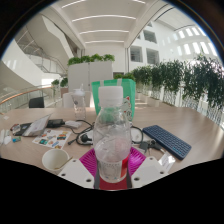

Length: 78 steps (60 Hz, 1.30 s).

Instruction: Pour water

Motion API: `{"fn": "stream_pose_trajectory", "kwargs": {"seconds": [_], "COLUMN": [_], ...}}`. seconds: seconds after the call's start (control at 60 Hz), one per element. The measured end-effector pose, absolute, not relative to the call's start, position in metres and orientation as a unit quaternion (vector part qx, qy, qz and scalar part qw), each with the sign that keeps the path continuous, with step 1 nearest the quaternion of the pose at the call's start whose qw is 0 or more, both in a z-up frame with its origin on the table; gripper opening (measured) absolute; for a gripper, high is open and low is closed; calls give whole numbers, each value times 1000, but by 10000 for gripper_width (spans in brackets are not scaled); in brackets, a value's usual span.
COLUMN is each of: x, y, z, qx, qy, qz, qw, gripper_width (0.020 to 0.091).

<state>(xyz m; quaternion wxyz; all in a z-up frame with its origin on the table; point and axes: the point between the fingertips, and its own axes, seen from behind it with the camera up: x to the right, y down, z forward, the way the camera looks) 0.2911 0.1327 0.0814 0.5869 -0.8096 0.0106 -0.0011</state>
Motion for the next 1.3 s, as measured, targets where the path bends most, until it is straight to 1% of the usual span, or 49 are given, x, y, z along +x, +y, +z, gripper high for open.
{"fn": "stream_pose_trajectory", "kwargs": {"seconds": [0.067, 0.1, 0.183, 0.217, 0.267, 0.383, 0.4, 0.45, 0.483, 0.5, 0.517, 0.583, 0.6, 0.633, 0.667, 0.683, 0.733, 0.817, 0.833, 0.95, 1.017, 1.183, 1.3], "x": [296, 324, 326, 294, 292, 292, 305, 305, 306, 292, 292, 293, 294, 296, 294, 294, 289, 280, 278, 244, 207, 101, 34], "y": [136, 137, 138, 131, 132, 132, 135, 134, 135, 130, 130, 125, 122, 116, 110, 106, 94, 67, 61, 5, -31, -119, -168], "z": [60, 29, 1, 26, 21, 20, 13, 13, 12, 20, 21, 16, 14, 8, 8, 9, 17, 29, 32, 65, 94, 178, 227], "qx": [-817, -823, -838, -836, -842, -848, -847, -849, -850, -851, -851, -858, -862, -869, -873, -873, -872, -873, -873, -873, -872, -857, -846], "qy": [26, 28, 27, 30, 26, 21, 20, 23, 27, 31, 33, 37, 37, 34, 33, 33, 38, 50, 54, 70, 62, 39, 19], "qz": [4, 10, 6, 5, 5, 2, 2, 2, 2, 2, 3, -1, -5, -12, -19, -21, -25, -19, -19, -28, -25, -23, -15], "qw": [576, 568, 545, 547, 538, 530, 531, 528, 526, 524, 525, 512, 505, 494, 487, 486, 487, 485, 484, 482, 485, 513, 533], "gripper_width": [383, 383, 396, 401, 402, 407, 407, 431, 459, 473, 487, 571, 614, 733, 848, 858, 837, 836, 846, 839, 839, 837, 839]}}
